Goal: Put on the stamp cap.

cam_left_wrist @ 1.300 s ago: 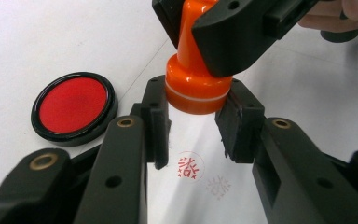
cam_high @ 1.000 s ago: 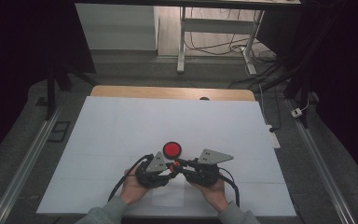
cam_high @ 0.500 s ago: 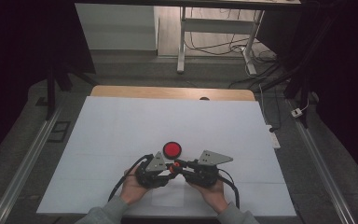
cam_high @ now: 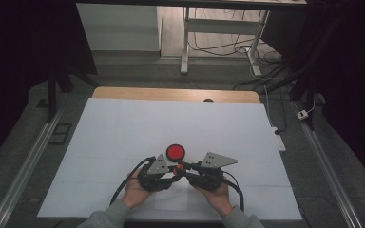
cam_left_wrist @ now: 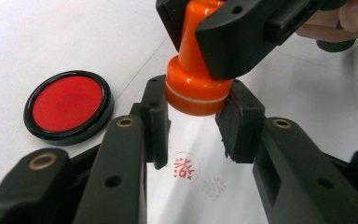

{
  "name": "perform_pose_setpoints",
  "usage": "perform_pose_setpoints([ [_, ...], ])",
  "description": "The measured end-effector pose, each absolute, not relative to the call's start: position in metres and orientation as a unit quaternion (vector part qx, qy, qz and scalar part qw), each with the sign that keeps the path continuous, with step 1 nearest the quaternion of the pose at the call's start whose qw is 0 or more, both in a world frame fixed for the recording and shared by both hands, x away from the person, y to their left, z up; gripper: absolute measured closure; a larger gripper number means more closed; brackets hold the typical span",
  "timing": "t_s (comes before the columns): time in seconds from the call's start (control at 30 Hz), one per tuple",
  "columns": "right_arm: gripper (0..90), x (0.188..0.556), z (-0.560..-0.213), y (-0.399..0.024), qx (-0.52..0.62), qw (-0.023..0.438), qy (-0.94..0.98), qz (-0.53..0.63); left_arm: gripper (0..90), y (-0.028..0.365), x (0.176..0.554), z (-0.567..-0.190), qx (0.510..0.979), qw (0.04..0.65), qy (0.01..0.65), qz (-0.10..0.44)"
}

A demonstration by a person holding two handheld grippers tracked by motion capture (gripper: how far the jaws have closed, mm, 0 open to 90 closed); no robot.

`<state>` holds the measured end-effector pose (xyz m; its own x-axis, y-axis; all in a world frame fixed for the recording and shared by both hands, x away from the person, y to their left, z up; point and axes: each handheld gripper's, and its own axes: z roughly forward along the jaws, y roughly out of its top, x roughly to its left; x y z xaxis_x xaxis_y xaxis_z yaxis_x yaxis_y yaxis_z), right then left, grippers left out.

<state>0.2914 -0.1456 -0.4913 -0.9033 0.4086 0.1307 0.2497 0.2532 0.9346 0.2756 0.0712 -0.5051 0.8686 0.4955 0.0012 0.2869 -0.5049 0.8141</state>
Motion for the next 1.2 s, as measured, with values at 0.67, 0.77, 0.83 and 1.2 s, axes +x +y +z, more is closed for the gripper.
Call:
perform_pose_setpoints([
  [0.67, 72.4, 0.293, -0.49, -0.148, 0.21, 0.075, 0.786, 0.577, 58.8, 0.07, 0.276, -0.507, 0.861, 0.437, 0.231, 0.121],
  [0.77, 72.3, 0.293, -0.49, -0.148, 0.21, 0.076, 0.785, 0.577, 55.3, 0.069, 0.277, -0.507, 0.862, 0.434, 0.233, 0.118],
  [0.83, 72.3, 0.293, -0.49, -0.148, 0.209, 0.076, 0.786, 0.577, 51.7, 0.07, 0.277, -0.508, 0.863, 0.432, 0.236, 0.118],
  [1.2, 72.3, 0.295, -0.489, -0.152, 0.214, 0.082, 0.783, 0.578, 29.6, 0.08, 0.278, -0.505, 0.863, 0.421, 0.26, 0.107],
])
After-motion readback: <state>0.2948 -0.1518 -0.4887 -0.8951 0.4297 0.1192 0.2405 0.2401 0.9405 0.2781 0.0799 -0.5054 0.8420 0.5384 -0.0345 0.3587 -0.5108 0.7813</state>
